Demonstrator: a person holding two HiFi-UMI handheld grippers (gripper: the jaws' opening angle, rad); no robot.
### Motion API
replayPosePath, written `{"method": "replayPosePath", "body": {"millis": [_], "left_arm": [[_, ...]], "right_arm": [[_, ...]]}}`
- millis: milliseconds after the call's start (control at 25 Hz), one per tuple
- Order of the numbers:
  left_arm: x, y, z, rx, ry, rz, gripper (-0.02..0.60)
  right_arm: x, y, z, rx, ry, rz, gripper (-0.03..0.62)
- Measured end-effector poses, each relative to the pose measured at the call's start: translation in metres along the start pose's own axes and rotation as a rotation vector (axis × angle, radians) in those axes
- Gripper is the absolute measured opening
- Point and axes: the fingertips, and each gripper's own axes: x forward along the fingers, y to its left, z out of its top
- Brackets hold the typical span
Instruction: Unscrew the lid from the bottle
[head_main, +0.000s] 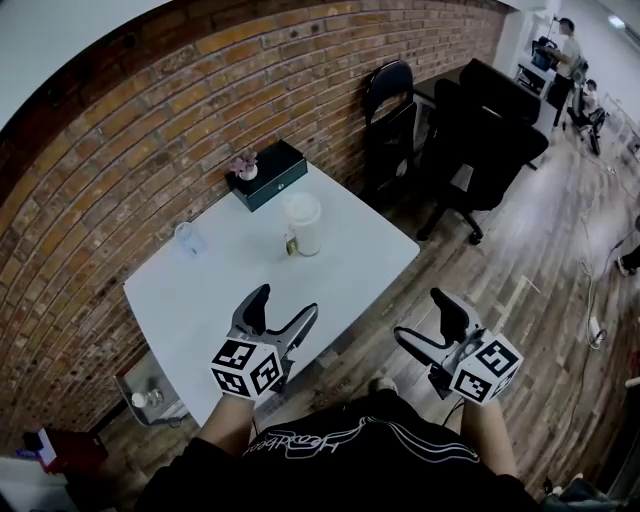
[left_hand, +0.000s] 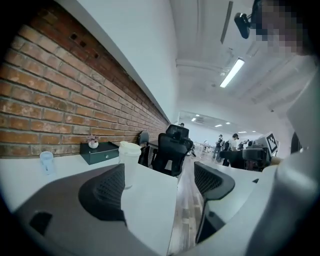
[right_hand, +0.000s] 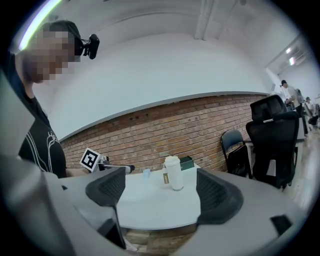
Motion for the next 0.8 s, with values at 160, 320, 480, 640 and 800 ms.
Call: {"method": "replayPosePath", "body": {"millis": [160, 320, 480, 640, 800], "left_arm": [[0.037, 0.025, -0.005, -0.009, 0.023, 0.071, 0.423], [0.076, 0.051, -0.011, 0.003, 0.066, 0.143, 0.423], [0.109, 0.08, -0.015, 0.067, 0.115, 0.228, 0.423], [0.134, 0.099, -0.019, 0.087, 0.13, 0.267, 0.423], [0.155, 0.115, -0.03, 0.129, 0.187, 0.291, 0.423]], "right_arm": [[0.025, -0.038, 0.008, 0.002, 0.003, 0.037, 0.423], [0.062, -0.082, 0.018, 0.001, 0.033, 0.107, 0.423], [0.103, -0.116, 0.038, -0.029, 0.065, 0.198, 0.423], [0.146, -0.134, 0.046, -0.05, 0.116, 0.304, 0.423], [0.186, -0.133, 0.047, -0.079, 0.168, 0.411, 0.422]]}}
